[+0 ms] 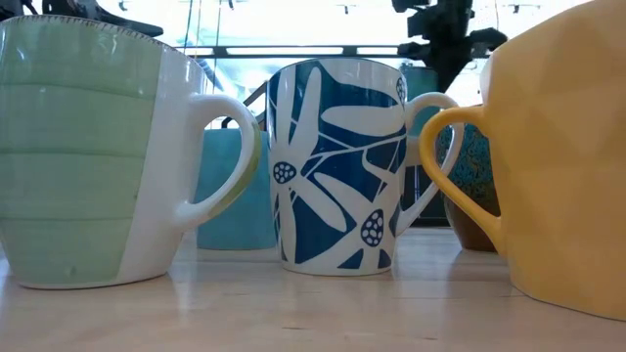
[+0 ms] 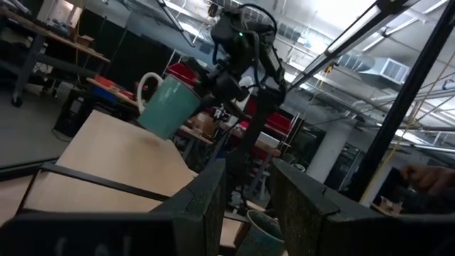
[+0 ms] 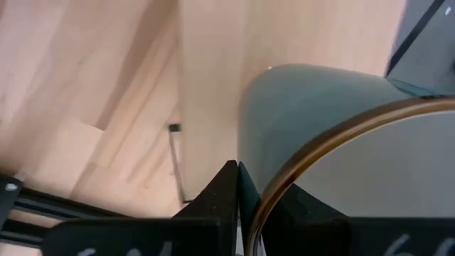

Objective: Place coffee mugs
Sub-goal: Put the light blue mug on the shelf

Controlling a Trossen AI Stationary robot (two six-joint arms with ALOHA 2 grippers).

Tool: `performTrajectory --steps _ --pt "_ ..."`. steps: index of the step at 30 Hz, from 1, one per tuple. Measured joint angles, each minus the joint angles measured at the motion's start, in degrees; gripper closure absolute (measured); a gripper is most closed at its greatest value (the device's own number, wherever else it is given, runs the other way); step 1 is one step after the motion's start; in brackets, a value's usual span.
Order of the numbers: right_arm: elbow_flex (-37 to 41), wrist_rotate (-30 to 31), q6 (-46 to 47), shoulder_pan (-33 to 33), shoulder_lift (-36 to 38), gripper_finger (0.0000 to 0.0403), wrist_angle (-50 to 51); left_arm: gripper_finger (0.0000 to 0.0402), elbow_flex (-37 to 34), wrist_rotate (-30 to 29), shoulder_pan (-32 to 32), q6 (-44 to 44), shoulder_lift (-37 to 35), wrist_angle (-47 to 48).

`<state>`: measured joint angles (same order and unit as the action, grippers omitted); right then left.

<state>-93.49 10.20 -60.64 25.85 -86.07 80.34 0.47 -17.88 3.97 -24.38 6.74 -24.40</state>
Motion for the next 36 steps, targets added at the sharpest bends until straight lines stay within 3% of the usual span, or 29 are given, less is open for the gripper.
performTrajectory --steps 11,19,31,36 --pt "-10.72 -4.06 -7.4 6.42 -9.92 0.0363 2.57 0.0285 0.0 -0.14 0.0 -0.07 -0.02 0.4" --pt "-10.93 -3.75 -6.14 8.83 -11.14 0.0362 3.07 0.0285 0.0 -0.14 0.0 -0.07 0.01 0.72" --pt "-10.81 -2.09 -1.24 7.3 -11.12 0.0359 2.01 0.0285 0.0 -0.12 0.01 -0.38 0.0 0.72" --pt "-10.76 -0.97 -0.76 6.5 -11.12 0.0325 0.75 0.0285 0.0 -0.1 0.0 -0.44 -0.02 0.72"
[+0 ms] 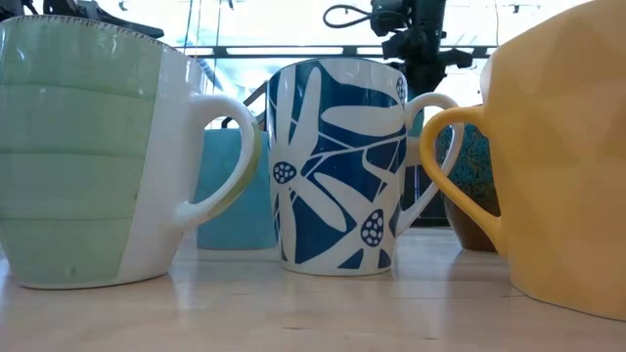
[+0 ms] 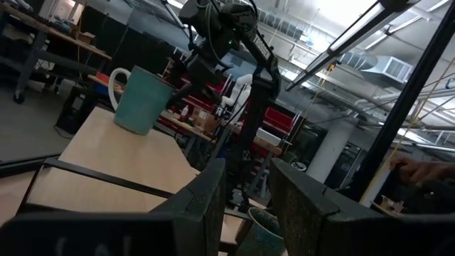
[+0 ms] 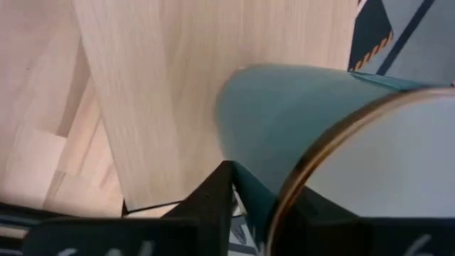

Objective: Place coffee mugs
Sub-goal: Put the light blue mug on the shelf

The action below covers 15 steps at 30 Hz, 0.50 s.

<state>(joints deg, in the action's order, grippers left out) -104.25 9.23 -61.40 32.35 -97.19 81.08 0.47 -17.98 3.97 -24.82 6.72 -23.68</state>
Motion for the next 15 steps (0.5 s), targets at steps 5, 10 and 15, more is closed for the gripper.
performTrajectory --steps 5,10,15 --pt "-0.01 0.33 0.21 -0.1 0.2 0.0278 -0.55 0.0285 0.0 0.02 0.02 0.0 0.0 0.0" --pt "0.0 1.46 0.41 -0.1 0.2 0.0256 -0.52 0.0285 0.0 0.02 0.02 -0.06 0.0 0.0" --pt "0.0 4.93 2.25 -0.83 0.17 0.0252 -0.49 0.0285 0.0 0.04 0.01 -0.09 0.0 0.0"
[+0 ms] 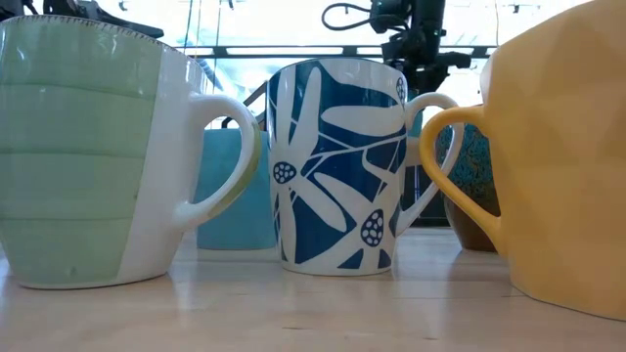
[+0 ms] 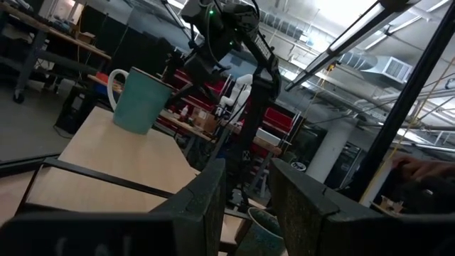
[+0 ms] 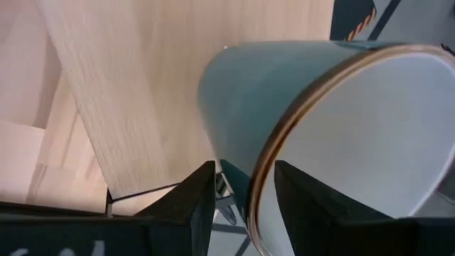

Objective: Place coffee mugs
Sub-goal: Put the light blue mug on the shelf

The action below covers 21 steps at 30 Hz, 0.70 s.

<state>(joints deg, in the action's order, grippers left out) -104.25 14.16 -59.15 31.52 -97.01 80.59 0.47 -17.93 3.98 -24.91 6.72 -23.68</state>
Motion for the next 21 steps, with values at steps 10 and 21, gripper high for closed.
performTrajectory --steps 10,21 --pt "-0.02 9.83 0.21 -1.94 0.48 0.0251 0.03 0.0285 0.0 0.78 0.0 0.06 0.0 0.03" --pt "-0.02 16.94 0.45 -1.91 0.48 0.0251 0.33 0.0285 0.0 1.22 0.01 0.11 0.01 0.02"
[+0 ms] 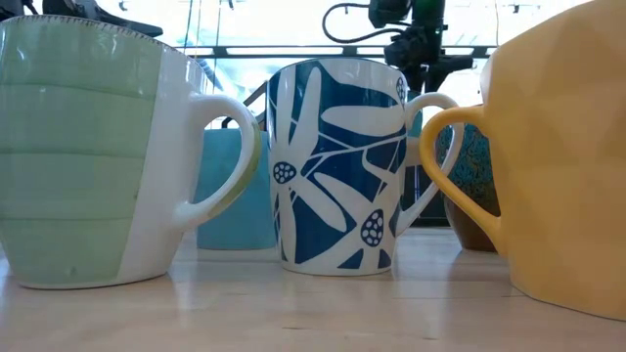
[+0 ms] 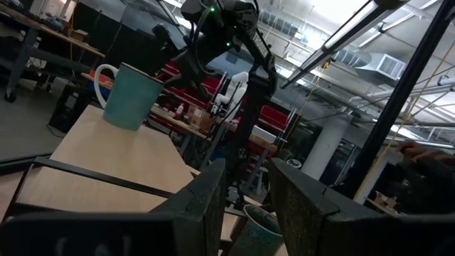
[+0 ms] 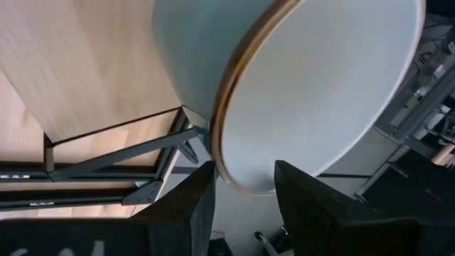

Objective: Place coffee mugs
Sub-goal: Put the light blue mug on the shelf

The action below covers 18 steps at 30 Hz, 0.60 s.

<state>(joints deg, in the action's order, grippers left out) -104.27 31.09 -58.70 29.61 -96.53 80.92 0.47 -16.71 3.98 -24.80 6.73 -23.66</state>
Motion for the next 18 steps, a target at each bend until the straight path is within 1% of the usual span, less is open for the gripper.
performTrajectory --steps 2,5,12,15,18 --pt "0.0 0.41 0.02 -0.03 0.0 0.0251 0.11 0.0285 0.0 0.0 0.0 0.02 -0.01 0.0" --pt "0.0 2.68 0.27 -0.41 0.02 0.0251 0.11 0.0285 0.0 0.02 -0.02 0.04 -0.01 0.0" --pt "-0.02 1.87 0.88 -1.68 2.9 0.0251 -0.69 0.0285 0.0 0.01 0.0 1.55 0.01 0.07" --pt "-0.02 -0.69 2.51 -2.36 4.23 0.0251 -1.9 0.0285 0.0 0.02 0.0 1.9 -0.01 0.13" --pt "-0.04 -6.38 4.74 -3.15 5.05 0.0251 -4.69 0.0285 0.0 0.02 -0.02 1.92 0.01 0.17"
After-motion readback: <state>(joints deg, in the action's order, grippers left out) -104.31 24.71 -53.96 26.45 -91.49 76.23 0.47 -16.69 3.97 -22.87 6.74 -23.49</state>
